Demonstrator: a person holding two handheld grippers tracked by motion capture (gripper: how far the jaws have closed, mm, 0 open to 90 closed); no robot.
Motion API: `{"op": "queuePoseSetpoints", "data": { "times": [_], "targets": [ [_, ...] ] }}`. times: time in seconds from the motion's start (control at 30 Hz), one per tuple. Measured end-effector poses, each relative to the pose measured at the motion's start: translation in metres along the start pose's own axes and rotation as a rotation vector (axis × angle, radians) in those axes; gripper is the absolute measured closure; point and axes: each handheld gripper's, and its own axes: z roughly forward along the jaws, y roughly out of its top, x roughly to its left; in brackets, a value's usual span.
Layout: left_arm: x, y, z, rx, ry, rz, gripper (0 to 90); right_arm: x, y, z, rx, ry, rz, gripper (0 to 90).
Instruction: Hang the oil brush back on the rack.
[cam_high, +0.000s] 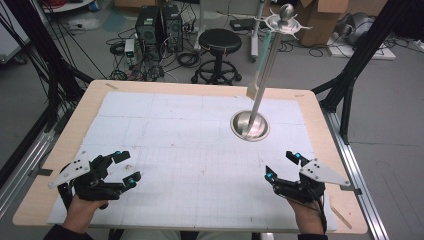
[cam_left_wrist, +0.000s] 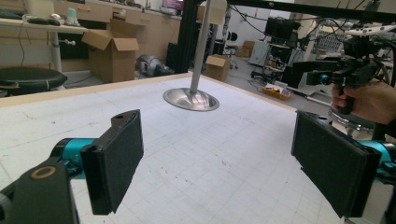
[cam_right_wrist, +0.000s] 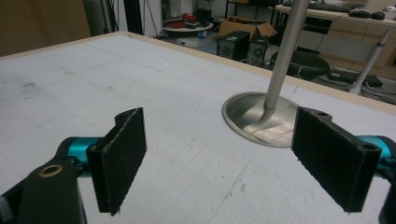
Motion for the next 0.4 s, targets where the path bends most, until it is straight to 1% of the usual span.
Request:
{"op": "queuePoseSetpoints", "data": {
  "times": [0.3,0.4],
  "targets": [
    [0.0005,-0.0011,-0.0004,-0.001,0.000,-0.002,17.2,-0.0010,-0.0020,-0.0007,0.007,-0.008,0.002,16.9],
    [0.0006,-0.0017,0.0000,0.000,0.000,-0.002,17.2,-0.0014,-0.0028,-0.0006,0.008,-0.010,-0.004,16.9]
  ]
}}
